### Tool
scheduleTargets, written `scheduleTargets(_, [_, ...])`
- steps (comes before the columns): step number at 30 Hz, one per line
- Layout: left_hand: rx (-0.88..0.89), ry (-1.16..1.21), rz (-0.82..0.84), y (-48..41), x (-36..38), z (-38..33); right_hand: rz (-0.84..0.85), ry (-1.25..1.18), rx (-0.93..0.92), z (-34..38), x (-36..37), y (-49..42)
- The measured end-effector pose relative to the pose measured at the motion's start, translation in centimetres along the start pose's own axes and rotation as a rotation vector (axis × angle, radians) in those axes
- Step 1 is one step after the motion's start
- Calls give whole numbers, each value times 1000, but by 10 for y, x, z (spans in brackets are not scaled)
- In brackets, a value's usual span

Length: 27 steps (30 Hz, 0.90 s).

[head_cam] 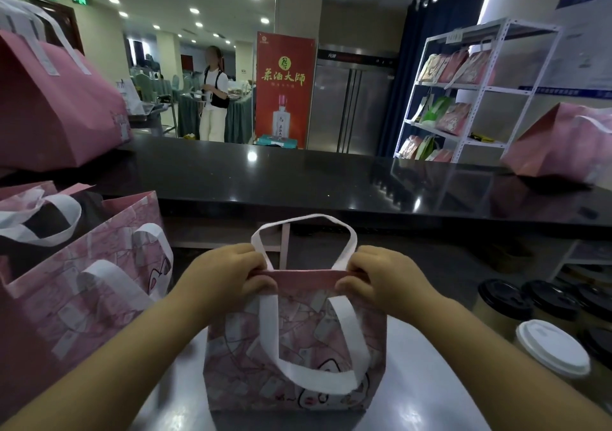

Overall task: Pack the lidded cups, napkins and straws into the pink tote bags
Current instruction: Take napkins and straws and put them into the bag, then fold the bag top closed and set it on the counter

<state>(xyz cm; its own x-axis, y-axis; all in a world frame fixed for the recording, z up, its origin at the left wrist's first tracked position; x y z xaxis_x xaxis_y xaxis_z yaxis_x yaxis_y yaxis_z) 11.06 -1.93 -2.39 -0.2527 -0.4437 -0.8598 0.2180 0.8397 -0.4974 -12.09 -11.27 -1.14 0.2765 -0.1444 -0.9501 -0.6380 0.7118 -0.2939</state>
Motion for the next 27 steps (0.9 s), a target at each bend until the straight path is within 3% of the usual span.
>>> scheduleTargets(5, [-12, 88, 53, 4, -8, 2, 62, -184, 60, -7, 1, 6])
scheduleTargets(11, [-109, 77, 69, 13, -16, 11, 61, -142, 188, -16, 4, 11])
scheduleTargets(17, [-126, 162, 80, 20, -30, 13, 95, -375, 202, -23, -3, 11])
scheduleTargets(27, [-160, 322, -256, -4, -107, 19, -209, -687, 39, -22, -77, -16])
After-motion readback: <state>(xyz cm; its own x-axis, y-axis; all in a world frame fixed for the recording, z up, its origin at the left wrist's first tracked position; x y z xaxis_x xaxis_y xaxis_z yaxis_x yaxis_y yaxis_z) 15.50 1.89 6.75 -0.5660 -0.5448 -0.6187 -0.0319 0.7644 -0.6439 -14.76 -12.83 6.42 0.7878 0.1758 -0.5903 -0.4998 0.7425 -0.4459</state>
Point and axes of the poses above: each hand's wrist, its own y-axis away from the middle knuckle, its own x-axis out of the palm, z = x × y, the point moved 2 cm from there along -y, towards the middle knuckle, and after that the axes turned 8 degrees about x, right-handed, at the moved point
